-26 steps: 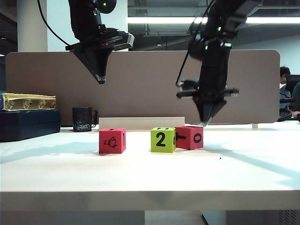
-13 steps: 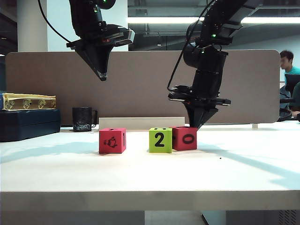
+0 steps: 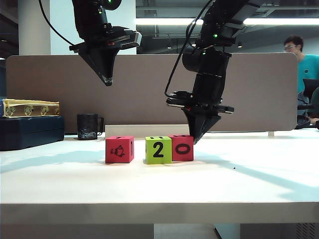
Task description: Select the appropriate blocks from the scattered letter blocks on the table and arrange them in a row to spell out "THU".
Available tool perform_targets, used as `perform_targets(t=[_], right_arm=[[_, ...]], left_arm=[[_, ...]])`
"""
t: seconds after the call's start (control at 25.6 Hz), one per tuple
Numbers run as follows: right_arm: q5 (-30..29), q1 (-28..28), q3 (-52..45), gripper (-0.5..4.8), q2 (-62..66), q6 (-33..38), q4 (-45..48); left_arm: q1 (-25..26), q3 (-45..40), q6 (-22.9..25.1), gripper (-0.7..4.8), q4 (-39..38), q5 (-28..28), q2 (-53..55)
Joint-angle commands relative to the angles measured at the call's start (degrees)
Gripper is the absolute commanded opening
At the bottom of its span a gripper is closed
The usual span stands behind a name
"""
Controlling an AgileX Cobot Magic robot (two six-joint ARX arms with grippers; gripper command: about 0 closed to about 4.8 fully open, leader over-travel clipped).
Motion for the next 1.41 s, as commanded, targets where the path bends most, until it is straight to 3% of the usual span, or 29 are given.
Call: perform_targets(t=[0.04,0.74,0.86,0.98,1.17,1.29,1.41], right_arm=[[0.0,-0.2,0.2,-0.01,-0.4,0.1,-1.6],[-6.8,3.4,0.2,-0.01,-0.4,0.0,-2.1],[-4.3,3.7,0.2,-0.01,-0.4,0.0,-1.6],[2.8,3.5,0.4,-0.01,-0.8,-0.3,-3.2],[2.1,4.0,0.4,-0.01,-3.3,-1.3,-6.5],[-4.9,4.5,0.4,-0.01,-6.1,-1.4,-9.2],[-7.0,6.6,0.1,-0.01,-6.0,-1.5,-10.5]], left_arm=[[0.1,0.2,0.2,-0.06,0.0,0.2,-0.3],[0.1,0.2,0.2,-0.06,0.3,0.2,-0.3],[0.1,0.2,0.2,-0.06,0.3,0.2,-0.3],[0.1,0.2,0.2,-0.06,0.3,0.2,-0.3],[0.1,0.2,0.3,-0.06,0.6,0.2,-0.3],[0.1,0.2,0.4,-0.06,1.4,0.0,-0.3],[0.2,0.4,0.4,-0.06,1.4,-0.3,-0.4]])
